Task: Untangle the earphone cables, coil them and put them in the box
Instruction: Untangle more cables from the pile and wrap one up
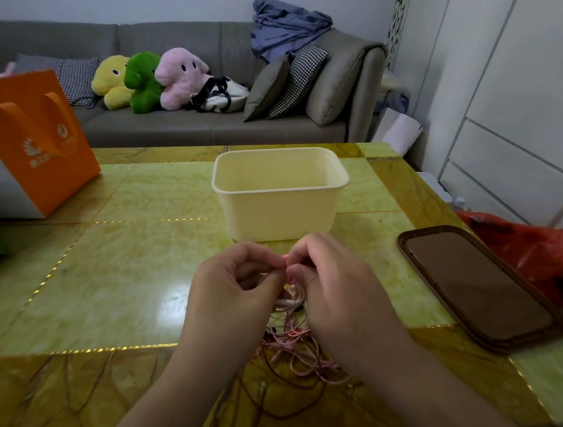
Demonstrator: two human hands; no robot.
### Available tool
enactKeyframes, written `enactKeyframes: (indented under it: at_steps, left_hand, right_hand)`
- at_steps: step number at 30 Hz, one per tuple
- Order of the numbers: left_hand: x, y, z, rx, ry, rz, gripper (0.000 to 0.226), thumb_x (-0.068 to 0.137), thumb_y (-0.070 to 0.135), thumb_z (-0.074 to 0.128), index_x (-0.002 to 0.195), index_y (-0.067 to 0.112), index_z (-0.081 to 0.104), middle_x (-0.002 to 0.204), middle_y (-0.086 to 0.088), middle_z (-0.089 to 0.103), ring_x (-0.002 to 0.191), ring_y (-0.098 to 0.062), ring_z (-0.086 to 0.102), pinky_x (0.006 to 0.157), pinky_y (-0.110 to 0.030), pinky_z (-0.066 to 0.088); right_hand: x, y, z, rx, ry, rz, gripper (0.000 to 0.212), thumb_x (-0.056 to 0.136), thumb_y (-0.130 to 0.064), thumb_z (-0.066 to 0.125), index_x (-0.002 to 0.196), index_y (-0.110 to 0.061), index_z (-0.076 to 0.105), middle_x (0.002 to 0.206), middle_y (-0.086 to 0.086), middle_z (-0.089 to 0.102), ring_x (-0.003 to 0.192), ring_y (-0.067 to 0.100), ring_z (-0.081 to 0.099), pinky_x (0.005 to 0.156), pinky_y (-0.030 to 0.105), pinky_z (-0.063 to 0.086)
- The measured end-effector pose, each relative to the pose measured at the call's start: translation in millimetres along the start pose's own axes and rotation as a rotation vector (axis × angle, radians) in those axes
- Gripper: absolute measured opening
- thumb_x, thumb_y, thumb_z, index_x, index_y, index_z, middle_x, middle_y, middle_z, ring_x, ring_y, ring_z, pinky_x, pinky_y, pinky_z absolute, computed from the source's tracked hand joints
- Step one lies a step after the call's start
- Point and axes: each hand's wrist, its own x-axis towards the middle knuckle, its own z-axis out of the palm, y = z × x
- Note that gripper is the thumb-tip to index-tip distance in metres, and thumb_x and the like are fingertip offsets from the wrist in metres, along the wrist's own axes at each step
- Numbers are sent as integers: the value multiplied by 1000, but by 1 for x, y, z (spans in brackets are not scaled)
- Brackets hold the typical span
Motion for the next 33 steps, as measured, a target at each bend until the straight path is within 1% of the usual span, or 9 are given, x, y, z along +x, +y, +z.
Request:
enactKeyframes:
  at_steps: [2, 4, 11, 15, 18, 19, 22, 28, 33]
  left_hand:
    - [0, -1, 0, 24, -35, 8, 15, 90, -5, 75, 93, 10, 70, 81, -6, 80, 75, -24, 79, 70, -45, 66]
    - [0, -1, -1, 16, -67, 2, 19, 91, -3, 75, 101, 12, 68, 85, -5, 81, 79, -25, 79, 73, -48, 66]
    - [2, 2, -6, -25, -144, 13, 19, 93, -7, 71, 105, 7, 74, 87, -7, 81, 81, -20, 79, 66, -29, 63]
    - [2, 2, -9, -31, -174, -12, 18, 89, 3, 79, 105, 8, 75, 91, -8, 82, 90, -25, 80, 77, -42, 66]
    - [2, 0, -9, -13, -139, -24, 18, 87, 6, 82, 103, 9, 75, 88, -8, 82, 87, -26, 80, 76, -49, 66]
    - [3, -1, -9, -8, -117, -20, 16, 87, 8, 83, 101, 10, 76, 88, -8, 82, 86, -26, 80, 76, -48, 66]
    - [4, -2, -9, -16, -81, -19, 14, 88, 15, 83, 100, 12, 78, 88, -6, 82, 84, -23, 80, 74, -42, 66]
    - [2, -2, -6, -6, -119, -25, 8, 90, 11, 79, 97, 12, 81, 82, -7, 81, 74, -15, 77, 63, -24, 59]
    - [2, -3, -7, -14, -118, -7, 7, 89, 13, 81, 96, 13, 81, 82, -7, 81, 74, -22, 78, 63, -25, 58]
  right_hand:
    - [1, 2, -1, 12, 40, -9, 5, 99, -19, 58, 97, -20, 62, 93, -10, 58, 89, 15, 57, 72, 40, 49]
    - [1, 2, -2, 18, 60, -26, 5, 100, -15, 62, 96, -19, 63, 93, -9, 59, 89, 15, 59, 73, 39, 49]
    - [3, 8, -3, 24, 88, -17, 10, 101, -15, 69, 110, -18, 71, 97, -8, 62, 92, 10, 61, 76, 32, 50]
    - [4, 10, -5, 40, 59, 29, 7, 104, -22, 67, 101, -23, 74, 96, -11, 62, 91, 8, 62, 74, 27, 48]
    - [5, 11, -8, 133, -15, 99, 7, 103, -26, 69, 98, -26, 74, 92, -13, 65, 90, 9, 65, 69, 21, 49]
    - [5, 10, -10, 181, -51, 114, 5, 102, -24, 71, 102, -27, 74, 93, -13, 66, 91, 9, 66, 69, 20, 50]
    - [6, 10, -15, 252, -104, 108, 22, 95, -12, 77, 108, -29, 74, 97, -12, 68, 94, 12, 67, 72, 18, 52]
    - [7, 12, -15, 182, -34, 89, 12, 92, -14, 82, 91, -24, 75, 91, -13, 69, 89, 13, 68, 71, 29, 55]
    - [7, 11, -15, 249, -56, 204, 15, 93, -13, 80, 89, -25, 72, 87, -9, 72, 86, 11, 70, 71, 30, 59]
